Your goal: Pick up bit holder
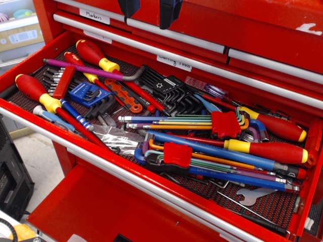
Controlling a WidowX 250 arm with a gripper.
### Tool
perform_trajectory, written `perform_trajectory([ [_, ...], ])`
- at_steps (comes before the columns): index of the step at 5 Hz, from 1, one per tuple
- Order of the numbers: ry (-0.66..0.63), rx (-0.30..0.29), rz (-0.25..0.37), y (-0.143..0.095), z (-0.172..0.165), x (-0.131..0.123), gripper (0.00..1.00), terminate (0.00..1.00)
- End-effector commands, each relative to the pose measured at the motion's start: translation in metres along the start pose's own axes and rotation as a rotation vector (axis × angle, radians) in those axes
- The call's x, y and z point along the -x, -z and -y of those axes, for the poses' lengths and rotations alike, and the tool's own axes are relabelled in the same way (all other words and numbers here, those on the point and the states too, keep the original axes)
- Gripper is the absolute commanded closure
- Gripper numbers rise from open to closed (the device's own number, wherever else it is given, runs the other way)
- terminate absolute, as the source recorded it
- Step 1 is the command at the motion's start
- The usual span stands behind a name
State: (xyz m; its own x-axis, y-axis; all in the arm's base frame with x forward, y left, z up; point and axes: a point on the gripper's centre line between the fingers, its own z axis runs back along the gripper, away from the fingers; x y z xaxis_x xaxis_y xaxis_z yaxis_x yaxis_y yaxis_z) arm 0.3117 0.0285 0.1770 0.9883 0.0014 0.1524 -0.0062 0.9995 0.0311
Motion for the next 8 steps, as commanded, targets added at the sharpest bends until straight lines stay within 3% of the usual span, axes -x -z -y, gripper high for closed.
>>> perform_trajectory([
  [1, 0.000, 0.000, 0.000, 0.000, 0.000, 0.000, 0.00, 0.00],
  [3, 0.002, -0.242, 0.098, 0.015, -0.074, -0.001, 0.00, 0.00],
  [4, 0.041, -0.263, 0.075, 0.030, -0.106, 0.004, 0.00, 0.00],
  [6, 0.033, -0.207, 0.052, 0.053, -0.161, 0.012, 0.00, 0.00],
  [8, -0.009, -0.093, 0.046, 0.105, -0.194, 0.016, 0.00, 0.00],
])
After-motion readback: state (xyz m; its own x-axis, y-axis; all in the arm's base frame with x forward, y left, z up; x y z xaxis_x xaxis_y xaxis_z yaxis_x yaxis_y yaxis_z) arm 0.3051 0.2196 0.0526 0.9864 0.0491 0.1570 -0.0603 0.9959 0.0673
